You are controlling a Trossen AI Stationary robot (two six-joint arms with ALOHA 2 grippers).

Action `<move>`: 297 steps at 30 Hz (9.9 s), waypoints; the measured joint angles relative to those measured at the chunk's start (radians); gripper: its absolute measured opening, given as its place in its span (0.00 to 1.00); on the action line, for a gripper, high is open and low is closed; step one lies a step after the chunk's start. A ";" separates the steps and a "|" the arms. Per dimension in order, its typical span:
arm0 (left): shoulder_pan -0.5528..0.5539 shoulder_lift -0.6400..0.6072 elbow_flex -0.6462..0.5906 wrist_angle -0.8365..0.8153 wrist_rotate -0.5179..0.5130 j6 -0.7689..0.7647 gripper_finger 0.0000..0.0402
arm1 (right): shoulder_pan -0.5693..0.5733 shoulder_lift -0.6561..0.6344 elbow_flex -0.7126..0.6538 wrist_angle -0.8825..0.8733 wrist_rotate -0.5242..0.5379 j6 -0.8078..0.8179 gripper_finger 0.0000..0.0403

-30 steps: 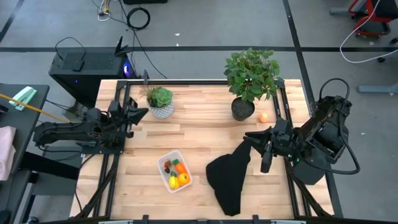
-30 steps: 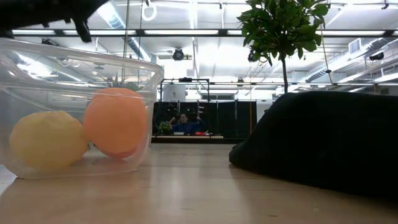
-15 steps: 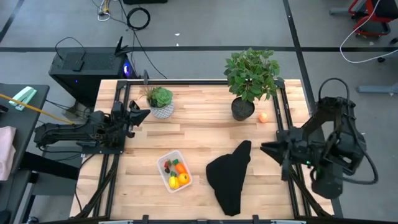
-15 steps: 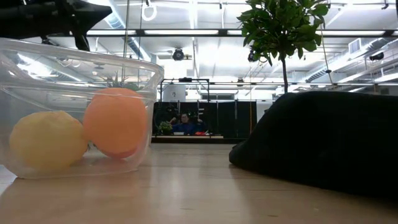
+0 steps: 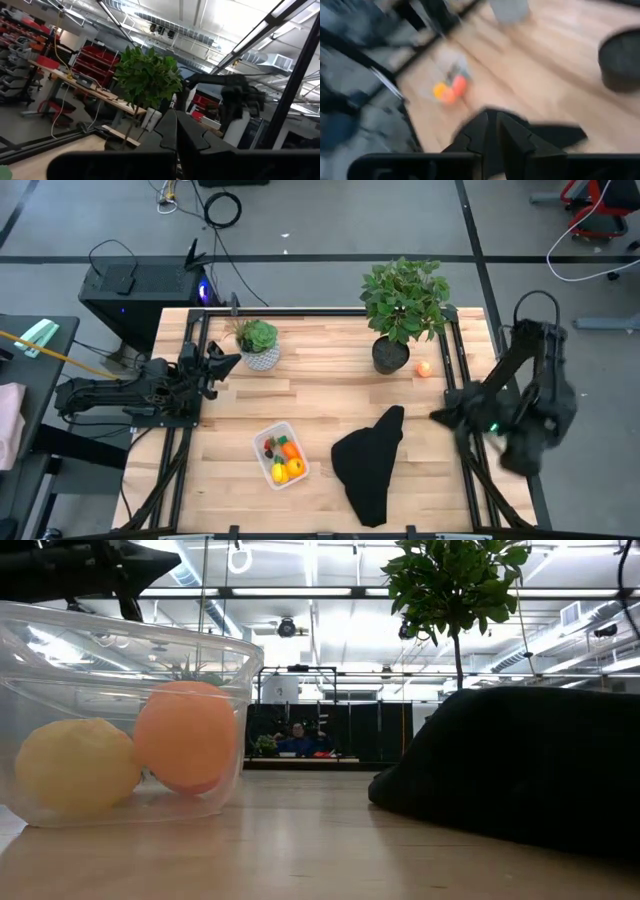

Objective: Pick and placing Produce into tupperware
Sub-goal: Put the peach into the transparent bin

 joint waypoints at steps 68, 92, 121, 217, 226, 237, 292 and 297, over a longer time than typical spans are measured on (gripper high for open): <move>0.000 0.001 0.002 0.022 -0.145 0.003 0.01 | -0.645 -0.502 -0.064 1.543 -1.059 -2.140 0.01; 0.000 0.001 0.002 0.019 -0.220 0.037 0.02 | -2.011 -0.347 -0.064 1.656 -1.774 -1.409 0.01; 0.000 0.001 0.001 0.018 -0.220 0.036 0.03 | -2.404 -0.706 -0.063 0.169 -1.044 -1.716 0.03; 0.000 0.000 0.001 -0.024 -0.219 0.026 0.05 | -2.015 -0.432 -0.668 0.031 -1.091 -1.672 0.41; 0.000 0.000 0.002 -0.024 -0.219 0.026 0.03 | -1.921 -0.374 -0.668 0.012 -1.050 -1.693 0.41; 0.000 0.000 0.002 -0.024 -0.219 0.027 0.01 | -1.851 -0.376 -0.668 0.010 -0.925 -1.697 0.41; 0.000 0.001 0.002 -0.025 -0.219 0.026 0.04 | -1.383 -0.175 -0.795 0.433 -0.594 -1.169 0.40; 0.000 0.001 0.001 -0.025 -0.219 0.026 0.01 | -1.399 -0.106 -0.795 0.482 -0.625 -1.232 0.45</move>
